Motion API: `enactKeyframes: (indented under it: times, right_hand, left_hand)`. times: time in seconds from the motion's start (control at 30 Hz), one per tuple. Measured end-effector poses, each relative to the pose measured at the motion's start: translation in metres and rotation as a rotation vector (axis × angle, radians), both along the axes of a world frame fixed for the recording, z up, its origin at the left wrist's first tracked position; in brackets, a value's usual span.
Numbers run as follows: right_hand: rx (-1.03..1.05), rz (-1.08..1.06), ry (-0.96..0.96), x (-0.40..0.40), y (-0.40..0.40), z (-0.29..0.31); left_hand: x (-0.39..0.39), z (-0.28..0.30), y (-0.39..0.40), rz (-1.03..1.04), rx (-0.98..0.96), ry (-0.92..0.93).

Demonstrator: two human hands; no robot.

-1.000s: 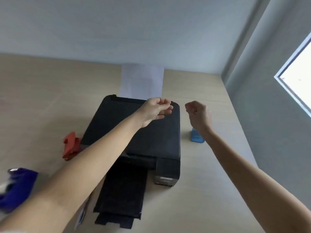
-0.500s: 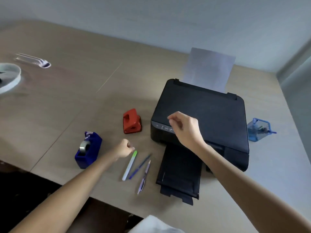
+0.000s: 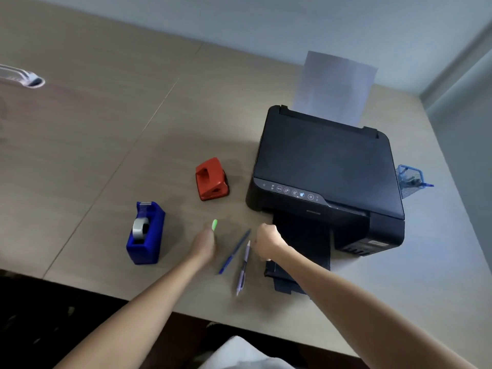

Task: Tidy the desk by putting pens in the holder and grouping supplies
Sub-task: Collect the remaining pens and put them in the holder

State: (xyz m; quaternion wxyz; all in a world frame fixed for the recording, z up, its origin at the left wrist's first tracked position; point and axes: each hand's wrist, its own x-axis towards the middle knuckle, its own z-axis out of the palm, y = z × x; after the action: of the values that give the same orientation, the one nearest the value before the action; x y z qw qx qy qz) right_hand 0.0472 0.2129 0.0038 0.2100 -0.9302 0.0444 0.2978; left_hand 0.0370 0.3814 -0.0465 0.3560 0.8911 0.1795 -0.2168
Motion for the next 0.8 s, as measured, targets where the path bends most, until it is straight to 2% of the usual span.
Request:
enactKeyframes:
  times: [0.2,0.4,0.47,0.57,0.67,0.8]
  right_hand:
    - [-0.063,-0.021,0.125,0.000,0.028,-0.030]
    - [-0.104,0.035,0.092,0.005,0.019,-0.018]
    - [-0.045,-0.047,0.065,0.003,0.002,-0.011]
    - [0.144,-0.164,-0.089,0.000,-0.030,0.004]
    - [0.275,-0.196,-0.197,-0.010,-0.062,0.031]
    - [0.462,-0.199,-0.262,-0.020,-0.095,0.086]
  left_hand:
    - [-0.010,0.009,0.010,0.006,0.035,-0.103]
    - [-0.005,-0.002,0.004,-0.048,0.088,-0.054]
    - [-0.002,-0.002,-0.013,-0.099,0.079,-0.032]
    - [0.002,-0.004,-0.038,-0.181,0.072,-0.001]
    - [0.005,-0.014,-0.056,-0.348,0.222,0.003]
    - [0.006,-0.017,-0.068,-0.413,0.367,0.030]
